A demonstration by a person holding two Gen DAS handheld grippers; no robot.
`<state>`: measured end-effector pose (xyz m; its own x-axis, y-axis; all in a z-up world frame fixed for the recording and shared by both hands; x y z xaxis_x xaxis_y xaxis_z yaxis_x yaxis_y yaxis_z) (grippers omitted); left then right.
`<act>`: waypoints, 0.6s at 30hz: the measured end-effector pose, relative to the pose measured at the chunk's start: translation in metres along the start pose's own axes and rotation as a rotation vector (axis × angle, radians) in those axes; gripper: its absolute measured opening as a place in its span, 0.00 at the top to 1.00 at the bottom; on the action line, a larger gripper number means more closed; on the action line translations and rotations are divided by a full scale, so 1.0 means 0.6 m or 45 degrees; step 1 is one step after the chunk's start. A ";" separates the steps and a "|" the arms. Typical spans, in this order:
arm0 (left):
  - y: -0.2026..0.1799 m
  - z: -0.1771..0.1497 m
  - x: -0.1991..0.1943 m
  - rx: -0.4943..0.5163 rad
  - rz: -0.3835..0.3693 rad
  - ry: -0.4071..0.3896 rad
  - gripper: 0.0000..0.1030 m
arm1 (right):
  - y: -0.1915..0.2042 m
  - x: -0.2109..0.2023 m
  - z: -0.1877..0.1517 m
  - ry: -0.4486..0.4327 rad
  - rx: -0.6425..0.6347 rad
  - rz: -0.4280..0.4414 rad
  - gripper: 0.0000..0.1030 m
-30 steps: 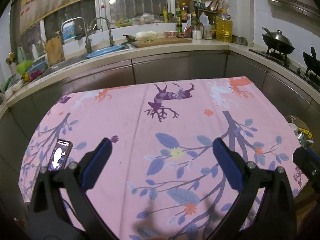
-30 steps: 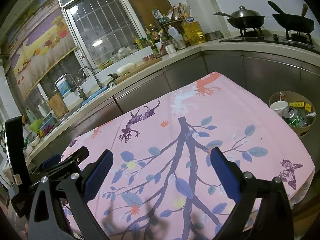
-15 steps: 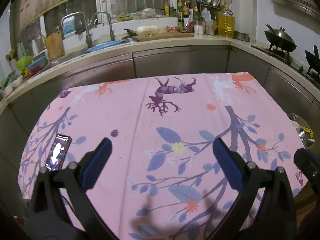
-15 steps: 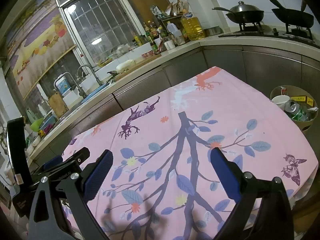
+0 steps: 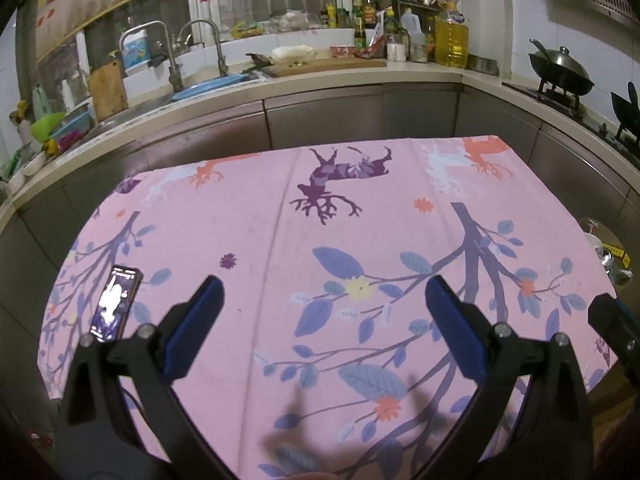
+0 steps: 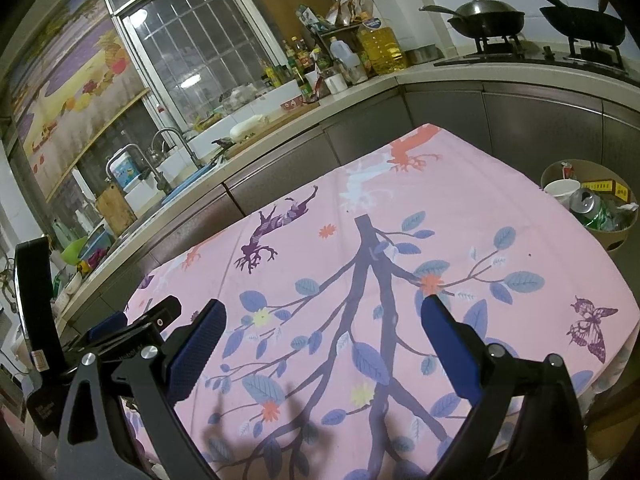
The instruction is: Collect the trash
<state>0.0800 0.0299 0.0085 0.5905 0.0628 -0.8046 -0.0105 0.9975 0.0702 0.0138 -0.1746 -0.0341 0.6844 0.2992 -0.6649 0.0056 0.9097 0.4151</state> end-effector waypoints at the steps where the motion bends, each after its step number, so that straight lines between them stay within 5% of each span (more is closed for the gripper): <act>1: 0.000 -0.001 0.001 0.002 0.001 0.002 0.06 | 0.000 0.000 -0.001 0.001 0.000 0.000 0.08; 18: -0.005 -0.002 -0.005 0.022 -0.005 -0.019 0.06 | -0.004 0.007 -0.010 0.011 0.024 -0.004 0.08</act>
<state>0.0775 0.0268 0.0101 0.6024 0.0581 -0.7961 0.0056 0.9970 0.0771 0.0123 -0.1738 -0.0415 0.6778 0.2993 -0.6716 0.0214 0.9050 0.4250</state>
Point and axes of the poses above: each gripper's, at about its wrist camera, not at the fingertips, and x roughly the way its jaws point, y to its left, z to its top, the point moved 4 cm from there along x, roughly the way its jaws point, and after that the axes turned 14 degrees about y, right-handed, at the moved point
